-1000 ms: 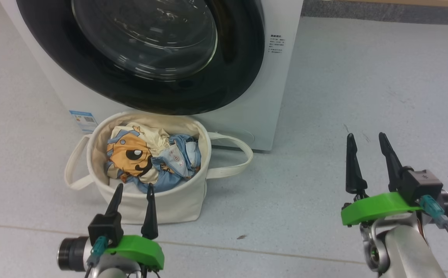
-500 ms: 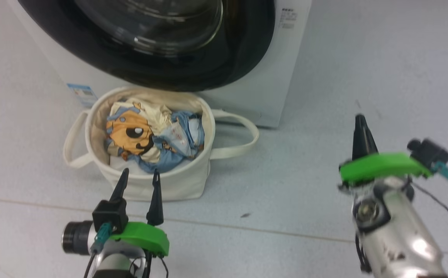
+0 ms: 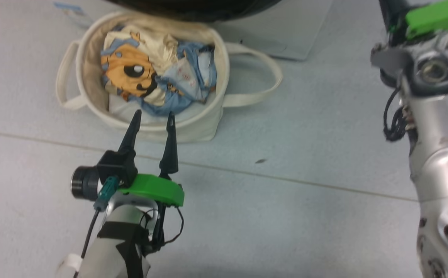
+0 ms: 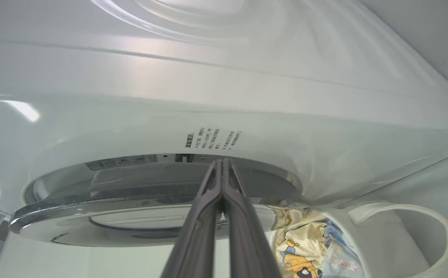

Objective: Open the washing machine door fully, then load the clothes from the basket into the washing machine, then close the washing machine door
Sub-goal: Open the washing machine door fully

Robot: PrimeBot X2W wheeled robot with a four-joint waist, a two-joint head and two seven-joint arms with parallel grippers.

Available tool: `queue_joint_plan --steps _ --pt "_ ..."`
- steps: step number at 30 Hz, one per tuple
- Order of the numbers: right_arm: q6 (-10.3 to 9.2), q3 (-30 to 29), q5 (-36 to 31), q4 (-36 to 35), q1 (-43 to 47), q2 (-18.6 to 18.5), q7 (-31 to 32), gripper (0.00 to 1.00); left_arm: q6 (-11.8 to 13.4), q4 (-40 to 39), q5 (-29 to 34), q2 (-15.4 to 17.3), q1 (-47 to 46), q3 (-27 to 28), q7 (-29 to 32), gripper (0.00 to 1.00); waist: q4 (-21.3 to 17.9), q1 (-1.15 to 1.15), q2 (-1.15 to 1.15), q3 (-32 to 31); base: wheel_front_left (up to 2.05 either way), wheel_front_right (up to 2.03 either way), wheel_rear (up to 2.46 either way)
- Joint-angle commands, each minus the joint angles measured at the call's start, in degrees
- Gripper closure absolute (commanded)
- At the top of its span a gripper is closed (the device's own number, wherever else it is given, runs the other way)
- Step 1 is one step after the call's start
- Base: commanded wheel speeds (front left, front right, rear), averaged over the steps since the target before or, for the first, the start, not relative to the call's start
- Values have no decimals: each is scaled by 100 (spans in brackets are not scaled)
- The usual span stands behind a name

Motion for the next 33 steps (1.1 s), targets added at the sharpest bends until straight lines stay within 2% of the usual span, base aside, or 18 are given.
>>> queue_joint_plan --steps 1,5,9,22,33 --pt "1 15 208 -156 -270 85 216 100 53 -194 -37 87 -98 121 -69 0 217 -2 0 388 0 0 0" --pt "1 -115 704 23 -688 28 844 100 99 -230 -120 87 -235 48 -69 0 297 -2 0 602 0 0 0" --pt "1 -204 985 229 -1053 8 1203 100 133 -268 -170 87 -328 2 -69 0 349 -2 0 775 0 0 0" --pt "1 -226 1237 618 -1863 7 1708 100 191 -447 -333 87 -598 -63 -69 0 561 -2 0 1320 0 0 0" --pt "1 -291 1533 935 -2101 35 2201 100 279 -532 -448 87 -641 -232 -69 0 712 -2 0 1433 0 0 0"
